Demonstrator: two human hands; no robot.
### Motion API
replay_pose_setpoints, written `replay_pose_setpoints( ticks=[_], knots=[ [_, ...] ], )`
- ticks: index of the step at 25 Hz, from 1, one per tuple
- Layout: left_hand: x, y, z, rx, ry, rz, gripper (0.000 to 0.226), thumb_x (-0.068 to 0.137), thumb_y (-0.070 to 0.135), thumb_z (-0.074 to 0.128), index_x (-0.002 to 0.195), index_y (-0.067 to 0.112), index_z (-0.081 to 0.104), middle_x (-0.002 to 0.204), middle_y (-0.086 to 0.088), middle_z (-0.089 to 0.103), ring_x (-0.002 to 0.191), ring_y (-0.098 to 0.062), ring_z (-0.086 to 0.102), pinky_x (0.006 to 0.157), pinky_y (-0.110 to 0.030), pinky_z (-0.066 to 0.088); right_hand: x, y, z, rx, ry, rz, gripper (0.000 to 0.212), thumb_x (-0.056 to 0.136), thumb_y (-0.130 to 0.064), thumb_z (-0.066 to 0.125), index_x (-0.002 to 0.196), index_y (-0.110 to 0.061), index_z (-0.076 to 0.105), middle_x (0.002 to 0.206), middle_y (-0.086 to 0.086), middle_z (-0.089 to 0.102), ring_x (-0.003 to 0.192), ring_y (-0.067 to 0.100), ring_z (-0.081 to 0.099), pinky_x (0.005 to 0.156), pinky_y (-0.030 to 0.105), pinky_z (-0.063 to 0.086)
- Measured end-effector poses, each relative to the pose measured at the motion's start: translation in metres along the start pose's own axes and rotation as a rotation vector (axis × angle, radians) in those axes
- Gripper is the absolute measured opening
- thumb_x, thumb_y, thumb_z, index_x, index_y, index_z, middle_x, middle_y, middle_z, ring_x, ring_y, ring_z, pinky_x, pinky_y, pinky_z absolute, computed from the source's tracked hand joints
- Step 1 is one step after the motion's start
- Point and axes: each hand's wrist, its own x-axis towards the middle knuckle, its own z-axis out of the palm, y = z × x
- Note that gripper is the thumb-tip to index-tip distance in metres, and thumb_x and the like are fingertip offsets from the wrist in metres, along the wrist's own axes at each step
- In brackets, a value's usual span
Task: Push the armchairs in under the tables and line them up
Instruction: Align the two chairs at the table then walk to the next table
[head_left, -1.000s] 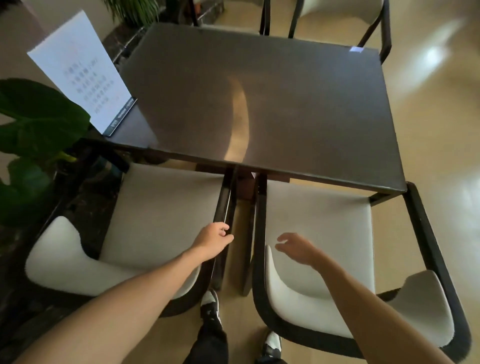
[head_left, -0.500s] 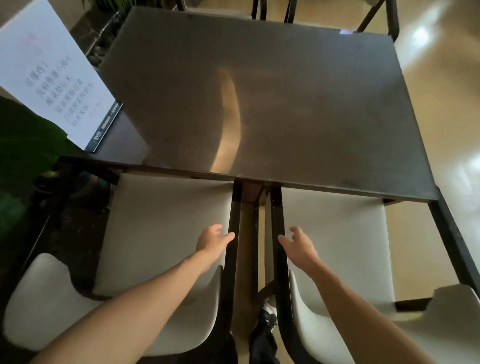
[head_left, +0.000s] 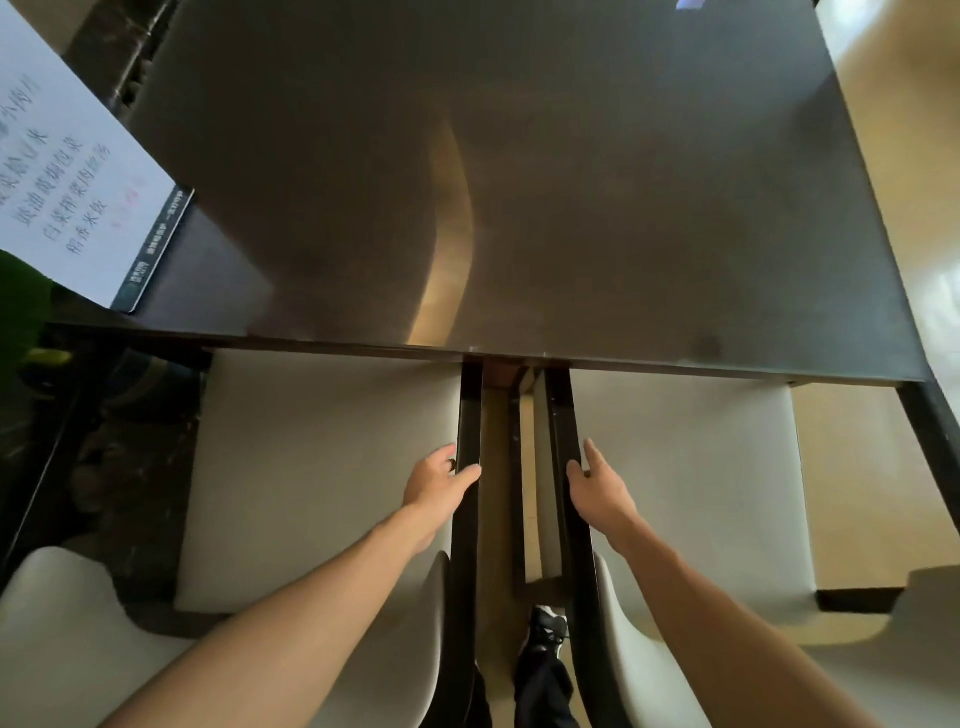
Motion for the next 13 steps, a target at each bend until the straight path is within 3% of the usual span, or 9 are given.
replay_pose_setpoints(
  ticks=[3,8,13],
  knots=[
    [0.006,-0.004,0.004,0.035,0.029,0.002,0.064,0.094,0.027,0.068,0.152,0.026,0.039,0.153,-0.004,0.045,0.136,-0.024,0.047,0.106,-0.037,0.042,0.013,0.005,-0.001,-0.020,-0.012,0.010,0.053,0.108,-0.038,0.035,0.159,-0.028,0.025,0.162,0.003,0.036,0.146,0.030,0.038,0.113,0.045,0.039],
    [0.014,-0.008,0.002,0.093,0.029,0.013,0.064,0.092,0.022,0.071,0.149,0.026,0.043,0.150,-0.002,0.048,0.132,-0.023,0.051,0.092,-0.027,0.044,0.015,0.007,0.005,-0.026,0.019,0.003,0.052,0.108,-0.039,0.036,0.158,-0.029,0.027,0.160,0.001,0.038,0.145,0.030,0.040,0.112,0.046,0.041],
    [0.014,-0.008,0.003,0.075,0.030,0.002,0.065,0.092,0.021,0.072,0.149,0.027,0.043,0.151,-0.002,0.047,0.136,-0.025,0.046,0.106,-0.036,0.041,0.014,0.003,0.012,0.001,0.018,0.005,0.052,0.107,-0.037,0.040,0.158,-0.029,0.029,0.160,0.001,0.040,0.144,0.028,0.042,0.113,0.046,0.041]
  ],
)
